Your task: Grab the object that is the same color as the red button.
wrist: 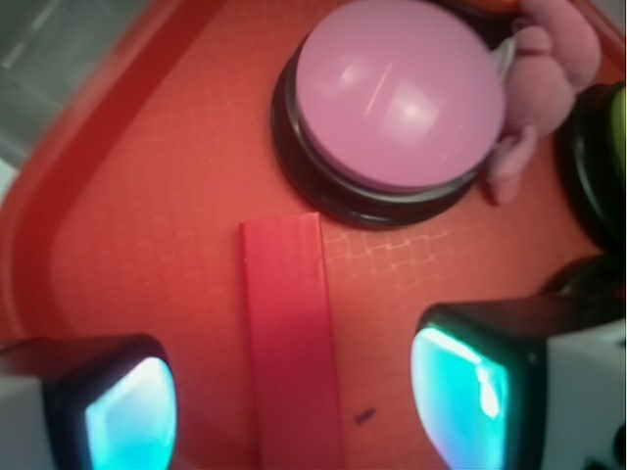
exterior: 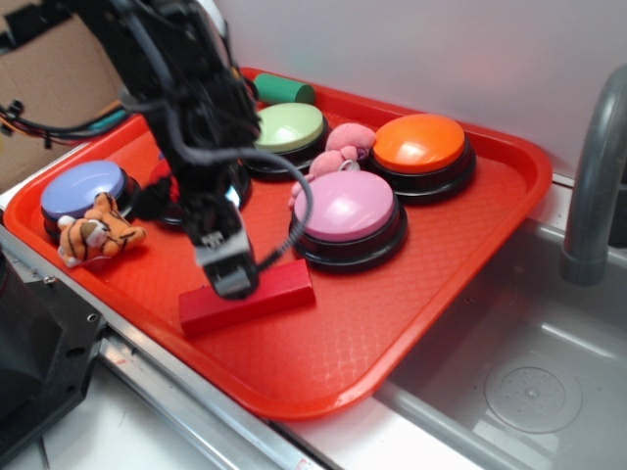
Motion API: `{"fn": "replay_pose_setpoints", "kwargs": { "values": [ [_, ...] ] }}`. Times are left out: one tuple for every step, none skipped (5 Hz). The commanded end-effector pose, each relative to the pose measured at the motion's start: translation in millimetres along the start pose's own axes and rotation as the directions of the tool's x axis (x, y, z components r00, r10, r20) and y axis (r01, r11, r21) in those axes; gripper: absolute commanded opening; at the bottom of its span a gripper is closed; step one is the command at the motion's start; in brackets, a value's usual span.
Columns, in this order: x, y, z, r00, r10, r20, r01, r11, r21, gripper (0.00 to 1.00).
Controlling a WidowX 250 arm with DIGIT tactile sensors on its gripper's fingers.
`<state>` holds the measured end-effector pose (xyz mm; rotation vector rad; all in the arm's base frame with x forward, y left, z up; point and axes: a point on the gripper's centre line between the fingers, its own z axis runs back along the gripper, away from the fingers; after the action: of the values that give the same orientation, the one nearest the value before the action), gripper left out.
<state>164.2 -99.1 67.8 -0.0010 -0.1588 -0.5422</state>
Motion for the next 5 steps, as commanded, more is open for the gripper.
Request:
{"fn": "replay_pose_setpoints", "kwargs": {
  "values": [
    [-3.0, -2.1, -31.5, 0.998, 0.063, -0.008, -0.063, 0.998, -0.011, 1.00],
    [-5.1, -1.8, -43.2, 0.996, 0.083, -0.033, -0.084, 0.996, -0.024, 1.00],
    [-7.0, 0.0, -53.3, 0.993, 0.104, -0.051, -0.106, 0.994, -0.039, 1.00],
    [-7.3, 1.0, -54.1, 0.991, 0.125, -0.057, -0.127, 0.991, -0.042, 0.06],
    [-8.6, 2.4, -54.6, 0.986, 0.159, -0.055, -0.162, 0.985, -0.055, 0.00]
  ]
}}
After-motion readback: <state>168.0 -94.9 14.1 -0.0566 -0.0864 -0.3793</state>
